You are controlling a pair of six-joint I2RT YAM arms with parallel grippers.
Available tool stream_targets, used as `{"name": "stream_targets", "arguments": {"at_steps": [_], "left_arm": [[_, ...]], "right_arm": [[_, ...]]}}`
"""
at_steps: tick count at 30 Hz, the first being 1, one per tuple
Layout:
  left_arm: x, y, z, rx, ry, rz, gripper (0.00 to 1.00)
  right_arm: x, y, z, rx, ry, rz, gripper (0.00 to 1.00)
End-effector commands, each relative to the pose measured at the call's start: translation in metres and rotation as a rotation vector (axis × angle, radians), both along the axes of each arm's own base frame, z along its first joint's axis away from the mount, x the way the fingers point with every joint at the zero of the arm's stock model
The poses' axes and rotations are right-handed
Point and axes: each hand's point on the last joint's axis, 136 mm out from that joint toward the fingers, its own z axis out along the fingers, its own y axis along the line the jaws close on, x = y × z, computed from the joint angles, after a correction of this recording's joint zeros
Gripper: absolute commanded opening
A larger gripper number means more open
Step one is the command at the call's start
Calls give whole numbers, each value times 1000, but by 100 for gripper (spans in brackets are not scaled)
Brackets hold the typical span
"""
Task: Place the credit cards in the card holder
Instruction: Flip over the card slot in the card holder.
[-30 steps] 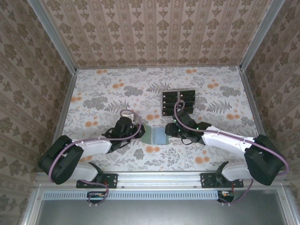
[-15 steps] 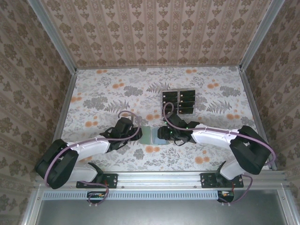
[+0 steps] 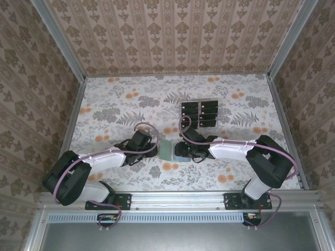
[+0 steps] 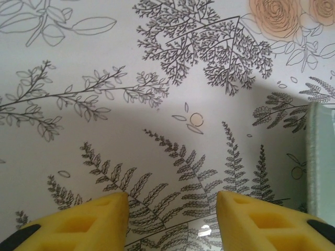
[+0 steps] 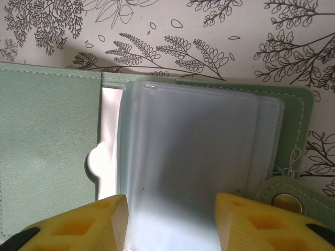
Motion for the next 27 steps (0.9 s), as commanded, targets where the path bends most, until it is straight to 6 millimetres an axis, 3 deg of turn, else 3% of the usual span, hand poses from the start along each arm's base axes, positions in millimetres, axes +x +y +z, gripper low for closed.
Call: {"name": "stream_targets", "arguments": {"at_steps": [1, 6, 11, 17, 22, 27], "left_arm": [[-1, -1, -3, 32, 11, -21, 49], [1, -1, 6, 31, -9, -23, 50], [6, -4, 39, -21, -97, -27, 56], [10, -15, 64, -45, -164, -58, 65], [9, -25, 57, 7, -145, -111, 68], [4, -23, 33, 130, -100, -148, 68]], "right_arm": [[2, 5, 1, 10, 2, -2, 50], [2, 5, 18, 35, -27, 3, 50], [3, 0, 39, 41, -73, 2, 50], [5, -8, 41, 17, -82, -9, 50], [6, -11, 30, -3, -66, -20, 50], [6, -14, 18, -17, -49, -29, 50]]}}
